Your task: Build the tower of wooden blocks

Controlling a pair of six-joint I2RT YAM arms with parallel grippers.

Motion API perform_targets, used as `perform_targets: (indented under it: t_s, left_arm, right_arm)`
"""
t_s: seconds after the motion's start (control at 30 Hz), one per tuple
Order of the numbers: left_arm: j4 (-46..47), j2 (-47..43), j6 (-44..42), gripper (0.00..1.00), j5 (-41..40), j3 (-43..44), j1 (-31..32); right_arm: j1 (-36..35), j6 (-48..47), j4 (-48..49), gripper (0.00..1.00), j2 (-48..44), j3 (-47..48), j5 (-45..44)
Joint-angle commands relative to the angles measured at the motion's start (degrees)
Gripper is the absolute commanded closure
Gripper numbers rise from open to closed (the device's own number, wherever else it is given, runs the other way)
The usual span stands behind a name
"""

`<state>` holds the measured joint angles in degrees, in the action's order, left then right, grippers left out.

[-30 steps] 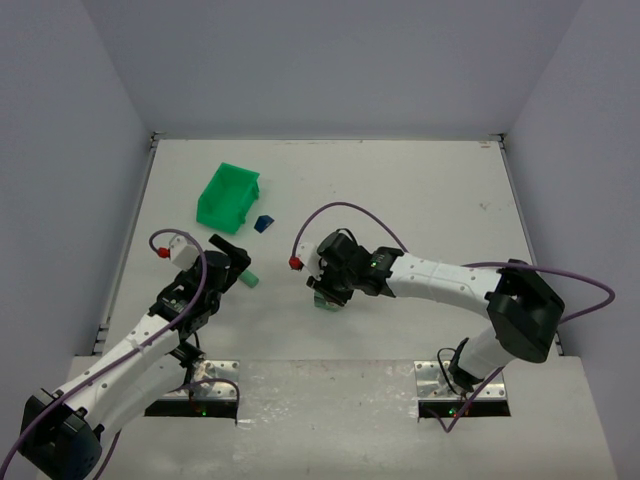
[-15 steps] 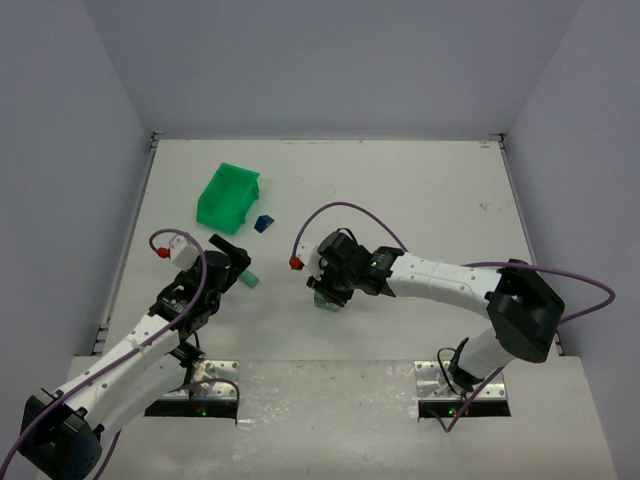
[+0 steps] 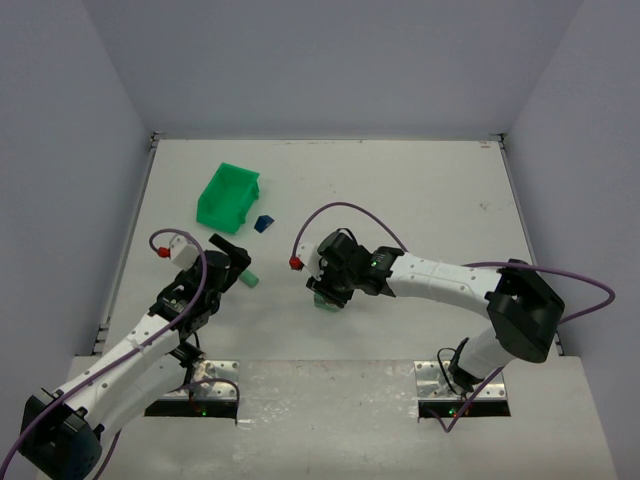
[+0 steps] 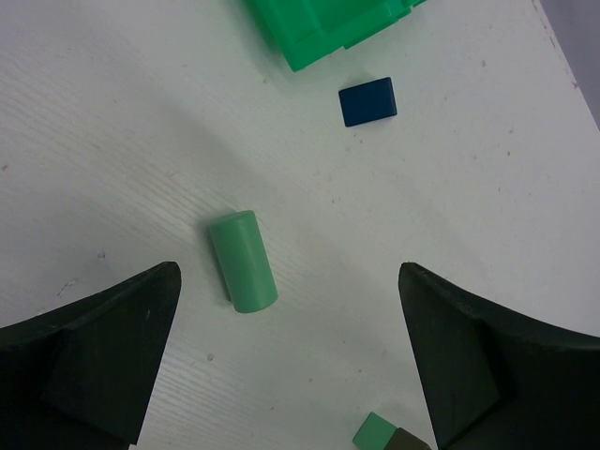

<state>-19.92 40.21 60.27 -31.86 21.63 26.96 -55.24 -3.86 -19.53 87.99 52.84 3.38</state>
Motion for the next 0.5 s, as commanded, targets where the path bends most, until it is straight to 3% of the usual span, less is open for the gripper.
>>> perform_targets:
  t_s: [0.0, 0.27, 0.47]
  left_arm:
    - [2.25, -0.22, -0.5, 0.0, 0.01, -0.36, 0.37]
    - [2.25, -0.3, -0.5, 0.0, 0.04, -0.45, 0.3]
    - [2.46, -0.01, -0.52, 0.0, 0.14, -0.36, 0.37]
  right_arm:
    - [0.22, 0.2, 1.18, 0.62, -0.01, 0.63, -0.04]
    - [0.22, 0.25, 0.71, 0.57, 0.16, 0.95, 0.13]
    - [0.22, 0.9, 0.63, 0.4, -0.5, 1.63, -1.07]
